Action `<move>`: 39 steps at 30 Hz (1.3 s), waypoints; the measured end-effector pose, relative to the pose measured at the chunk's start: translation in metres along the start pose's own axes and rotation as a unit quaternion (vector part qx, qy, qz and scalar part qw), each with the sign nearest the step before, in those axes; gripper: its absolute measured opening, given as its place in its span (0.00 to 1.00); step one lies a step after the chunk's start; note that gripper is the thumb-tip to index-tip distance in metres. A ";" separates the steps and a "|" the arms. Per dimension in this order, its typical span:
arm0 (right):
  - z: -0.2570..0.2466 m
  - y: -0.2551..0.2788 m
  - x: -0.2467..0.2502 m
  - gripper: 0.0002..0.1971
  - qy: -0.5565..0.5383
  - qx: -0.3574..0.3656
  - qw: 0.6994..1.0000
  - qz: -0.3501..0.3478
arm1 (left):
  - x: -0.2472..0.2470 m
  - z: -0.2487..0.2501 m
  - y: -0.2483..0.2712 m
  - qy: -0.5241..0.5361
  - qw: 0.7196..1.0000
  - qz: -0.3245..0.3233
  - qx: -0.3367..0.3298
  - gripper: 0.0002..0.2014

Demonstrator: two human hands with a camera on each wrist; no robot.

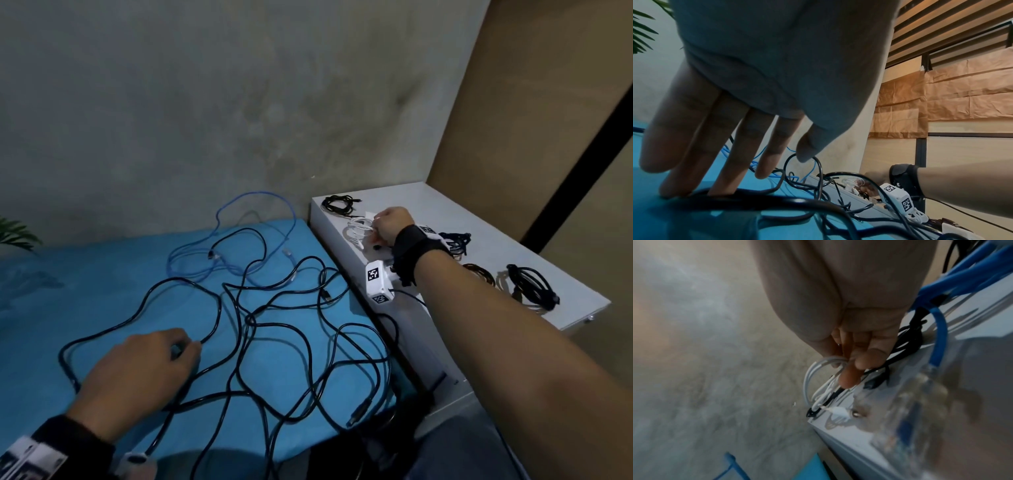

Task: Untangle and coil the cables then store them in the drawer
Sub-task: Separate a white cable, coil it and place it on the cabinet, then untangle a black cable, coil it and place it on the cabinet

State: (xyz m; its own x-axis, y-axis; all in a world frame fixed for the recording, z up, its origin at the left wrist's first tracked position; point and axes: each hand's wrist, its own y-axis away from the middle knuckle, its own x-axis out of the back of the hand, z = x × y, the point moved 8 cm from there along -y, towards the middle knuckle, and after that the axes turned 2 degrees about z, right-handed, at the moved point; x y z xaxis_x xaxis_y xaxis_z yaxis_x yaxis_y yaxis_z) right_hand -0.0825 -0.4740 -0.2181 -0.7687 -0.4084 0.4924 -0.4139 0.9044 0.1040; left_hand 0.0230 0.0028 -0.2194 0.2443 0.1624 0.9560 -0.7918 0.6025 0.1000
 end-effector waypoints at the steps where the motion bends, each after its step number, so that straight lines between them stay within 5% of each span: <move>1: -0.001 -0.004 -0.002 0.06 0.043 0.011 0.999 0.003 | 0.000 0.000 0.000 -0.002 1.000 0.003 0.000 0.14; 6: -0.014 -0.002 0.000 0.11 0.192 0.039 0.980 0.030 | 0.001 -0.001 0.001 0.005 1.000 0.011 -0.002 0.14; 20: -0.071 0.068 -0.025 0.13 0.145 0.137 0.979 0.030 | -0.001 -0.004 -0.005 -0.007 1.000 0.009 -0.003 0.14; 26: -0.120 0.160 -0.076 0.10 0.105 0.231 0.961 -0.109 | 0.001 -0.008 -0.007 0.021 1.000 0.008 0.008 0.15; 29: -0.126 0.237 -0.096 0.13 0.113 0.261 0.929 -0.236 | 0.005 -0.009 -0.004 0.030 1.000 0.006 0.004 0.15; 33: -0.111 0.326 -0.128 0.13 0.224 0.317 0.851 -0.353 | 0.006 -0.016 -0.001 0.039 0.999 -0.012 -0.016 0.12; 39: -0.062 0.380 -0.175 0.18 0.425 0.365 0.726 -0.398 | 0.005 -0.018 0.016 0.066 0.992 -0.056 -0.088 0.09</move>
State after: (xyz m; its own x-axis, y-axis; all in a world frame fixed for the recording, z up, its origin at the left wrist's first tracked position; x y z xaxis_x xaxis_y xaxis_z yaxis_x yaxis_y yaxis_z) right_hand -0.0752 -0.0515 -0.2111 0.3069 -0.2614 0.9152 -0.9490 -0.0109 0.3151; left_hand 0.0212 0.0274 -0.2176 0.4052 0.1809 0.8962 -0.6481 0.7482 0.1420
